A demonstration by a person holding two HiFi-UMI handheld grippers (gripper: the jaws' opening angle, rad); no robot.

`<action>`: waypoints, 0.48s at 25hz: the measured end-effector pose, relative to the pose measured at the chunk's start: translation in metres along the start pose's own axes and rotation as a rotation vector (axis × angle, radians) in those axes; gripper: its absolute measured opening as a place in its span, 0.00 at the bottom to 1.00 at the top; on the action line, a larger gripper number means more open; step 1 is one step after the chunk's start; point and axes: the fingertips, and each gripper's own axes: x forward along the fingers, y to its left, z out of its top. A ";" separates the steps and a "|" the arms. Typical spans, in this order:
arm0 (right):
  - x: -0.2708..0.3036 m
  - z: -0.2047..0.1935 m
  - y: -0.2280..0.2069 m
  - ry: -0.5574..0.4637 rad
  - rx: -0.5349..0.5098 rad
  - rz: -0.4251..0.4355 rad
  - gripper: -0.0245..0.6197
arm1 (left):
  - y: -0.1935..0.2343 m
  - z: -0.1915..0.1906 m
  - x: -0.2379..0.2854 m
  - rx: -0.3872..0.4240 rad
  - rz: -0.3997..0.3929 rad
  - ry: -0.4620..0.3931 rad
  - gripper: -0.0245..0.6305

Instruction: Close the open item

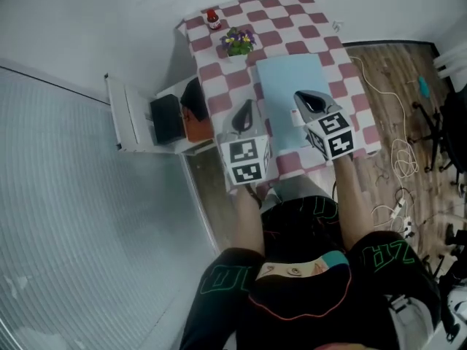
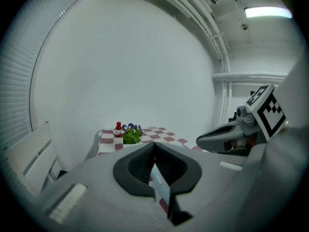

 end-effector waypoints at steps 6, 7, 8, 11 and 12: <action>-0.028 0.024 -0.023 -0.082 0.009 -0.085 0.04 | -0.016 0.044 -0.012 -0.003 -0.048 -0.092 0.05; -0.031 0.026 -0.030 -0.076 0.001 -0.114 0.04 | -0.019 0.050 -0.010 0.006 -0.049 -0.101 0.05; -0.034 0.028 -0.039 -0.072 -0.003 -0.142 0.04 | -0.022 0.055 -0.008 0.014 -0.051 -0.109 0.05; -0.049 0.040 -0.064 -0.123 0.019 -0.196 0.04 | -0.034 0.067 0.000 0.038 -0.059 -0.125 0.05; -0.055 0.046 -0.071 -0.149 0.028 -0.208 0.04 | -0.038 0.071 0.004 0.046 -0.061 -0.130 0.05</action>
